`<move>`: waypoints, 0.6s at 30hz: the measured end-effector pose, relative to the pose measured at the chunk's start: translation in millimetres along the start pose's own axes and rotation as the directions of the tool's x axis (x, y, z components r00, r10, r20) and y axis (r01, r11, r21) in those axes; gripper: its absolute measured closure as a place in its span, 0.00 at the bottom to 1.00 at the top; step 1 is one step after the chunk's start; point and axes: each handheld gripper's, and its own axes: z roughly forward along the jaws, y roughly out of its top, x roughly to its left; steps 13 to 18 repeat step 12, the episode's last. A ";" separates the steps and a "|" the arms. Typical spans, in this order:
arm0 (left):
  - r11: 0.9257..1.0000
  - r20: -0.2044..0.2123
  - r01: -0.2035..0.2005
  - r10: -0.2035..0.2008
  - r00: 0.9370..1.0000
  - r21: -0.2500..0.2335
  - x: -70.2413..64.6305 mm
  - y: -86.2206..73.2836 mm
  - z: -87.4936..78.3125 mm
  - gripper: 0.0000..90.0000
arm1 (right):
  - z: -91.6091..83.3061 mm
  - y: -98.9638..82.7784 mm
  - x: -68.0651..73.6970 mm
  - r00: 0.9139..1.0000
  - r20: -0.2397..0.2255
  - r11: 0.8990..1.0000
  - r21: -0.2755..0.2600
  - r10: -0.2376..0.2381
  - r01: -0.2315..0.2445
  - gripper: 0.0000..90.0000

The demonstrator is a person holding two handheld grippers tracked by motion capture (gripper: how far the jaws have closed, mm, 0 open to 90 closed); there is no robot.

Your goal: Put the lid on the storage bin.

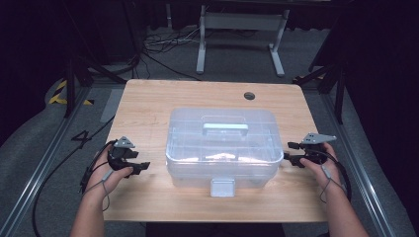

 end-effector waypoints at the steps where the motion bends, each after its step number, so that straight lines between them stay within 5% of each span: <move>1: 1.000 -0.004 -0.001 0.001 1.000 0.001 -0.3 -0.1 1.2 0.38 | 1.0 -0.1 1.0 1.000 0.000 1.000 0.008 -0.007 0.007 0.43; 18: 1.000 0.032 0.014 -0.015 0.999 0.021 -2.4 0.3 2.4 0.36 | 6.8 0.0 4.3 1.000 -0.016 1.000 0.019 -0.010 0.011 0.42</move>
